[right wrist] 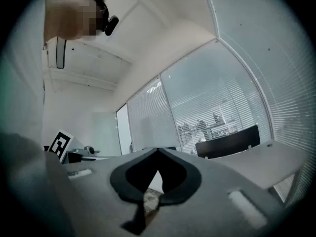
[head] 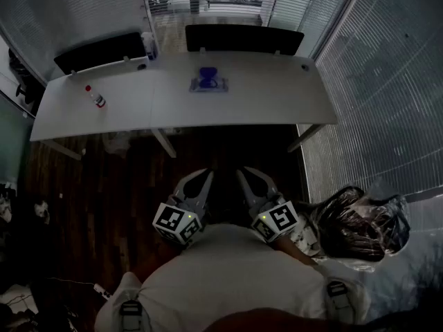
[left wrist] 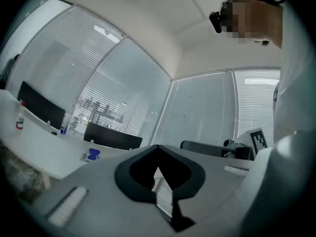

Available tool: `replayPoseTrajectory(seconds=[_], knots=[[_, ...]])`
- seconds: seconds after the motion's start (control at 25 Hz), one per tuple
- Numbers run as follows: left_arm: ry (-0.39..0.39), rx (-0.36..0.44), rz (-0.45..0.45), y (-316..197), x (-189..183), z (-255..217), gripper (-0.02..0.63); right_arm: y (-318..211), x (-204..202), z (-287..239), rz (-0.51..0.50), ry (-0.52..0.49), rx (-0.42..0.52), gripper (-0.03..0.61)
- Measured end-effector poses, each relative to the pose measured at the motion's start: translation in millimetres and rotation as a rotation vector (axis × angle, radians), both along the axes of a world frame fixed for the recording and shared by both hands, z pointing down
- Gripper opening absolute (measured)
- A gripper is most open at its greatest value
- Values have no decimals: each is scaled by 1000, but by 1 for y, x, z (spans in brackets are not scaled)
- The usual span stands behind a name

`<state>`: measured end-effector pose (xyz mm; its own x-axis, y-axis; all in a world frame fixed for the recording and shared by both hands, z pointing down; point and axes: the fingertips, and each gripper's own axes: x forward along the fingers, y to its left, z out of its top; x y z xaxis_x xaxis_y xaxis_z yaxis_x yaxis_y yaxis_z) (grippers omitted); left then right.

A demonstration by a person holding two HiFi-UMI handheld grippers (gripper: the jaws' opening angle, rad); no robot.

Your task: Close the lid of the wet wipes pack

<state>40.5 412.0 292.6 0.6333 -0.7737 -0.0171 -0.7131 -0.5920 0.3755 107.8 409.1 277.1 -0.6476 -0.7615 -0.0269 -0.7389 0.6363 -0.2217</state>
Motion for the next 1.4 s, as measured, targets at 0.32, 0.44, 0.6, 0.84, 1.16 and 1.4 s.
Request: replayPoseTrajectory(seconds=[0.32, 0.44, 0.6, 0.84, 1.16, 1.4], knots=[[-5, 11, -7, -9, 5, -2, 2, -2, 1, -5, -34, -25, 7, -2], [-12, 9, -6, -10, 8, -2, 3, -2, 1, -4, -52, -53, -6, -2], [-22, 9, -9, -13, 13, -1, 3, -5, 7, -4, -50, -60, -1, -2], [-29, -10, -11, -20, 27, 2, 3, -15, 22, 4, -54, -63, -32, 0], [-43, -52, -22, -34, 56, 9, 3, -26, 52, 9, -61, -88, -53, -2], [-47, -55, -29, -42, 67, 16, 3, -34, 69, 11, -54, -91, -48, 0]])
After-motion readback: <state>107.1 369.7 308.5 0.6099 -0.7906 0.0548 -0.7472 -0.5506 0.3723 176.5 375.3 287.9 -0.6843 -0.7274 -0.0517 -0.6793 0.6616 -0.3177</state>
